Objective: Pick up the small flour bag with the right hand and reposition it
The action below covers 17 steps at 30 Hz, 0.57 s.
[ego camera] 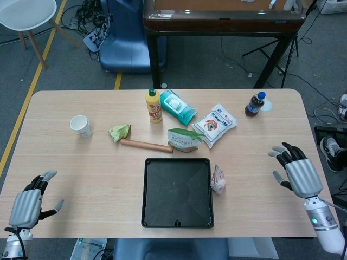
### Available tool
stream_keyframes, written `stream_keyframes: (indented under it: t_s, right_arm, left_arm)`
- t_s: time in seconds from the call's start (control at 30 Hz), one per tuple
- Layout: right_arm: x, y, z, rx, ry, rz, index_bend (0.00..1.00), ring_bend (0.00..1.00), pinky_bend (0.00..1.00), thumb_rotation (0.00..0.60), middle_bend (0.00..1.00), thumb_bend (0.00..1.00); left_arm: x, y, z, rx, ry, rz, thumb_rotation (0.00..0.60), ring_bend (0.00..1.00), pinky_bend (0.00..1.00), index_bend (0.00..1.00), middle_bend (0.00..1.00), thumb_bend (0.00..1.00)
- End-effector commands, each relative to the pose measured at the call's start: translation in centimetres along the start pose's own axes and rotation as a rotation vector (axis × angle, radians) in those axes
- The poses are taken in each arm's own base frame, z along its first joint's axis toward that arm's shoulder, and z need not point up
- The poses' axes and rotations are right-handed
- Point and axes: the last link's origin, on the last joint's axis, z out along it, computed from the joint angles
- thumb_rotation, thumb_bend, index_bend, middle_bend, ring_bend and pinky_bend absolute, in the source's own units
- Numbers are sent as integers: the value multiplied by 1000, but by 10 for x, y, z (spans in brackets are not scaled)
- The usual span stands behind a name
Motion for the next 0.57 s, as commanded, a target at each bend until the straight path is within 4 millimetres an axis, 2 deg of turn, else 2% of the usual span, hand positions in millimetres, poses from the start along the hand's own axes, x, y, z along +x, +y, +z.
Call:
stream_keyframes:
  t_s: [0.03,0.3,0.57]
  right_arm:
    - [4,11,-23,-84,-15,-22,298,142,215,600,261,297]
    - [3,20,-54,-175,1,12,298,142,215,600,261,297]
    - [8,21,-60,-187,16,18,298,142,215,600,262,297]
  left_arm:
    - [0,1,0,-3,3,-3,600,138,256,146,154,238]
    - [-1,3,0,-15,25,-18,600,138,256,146,154,238]
    - [-3,4,0,-20,30,-30,600,138,256,147,154,238]
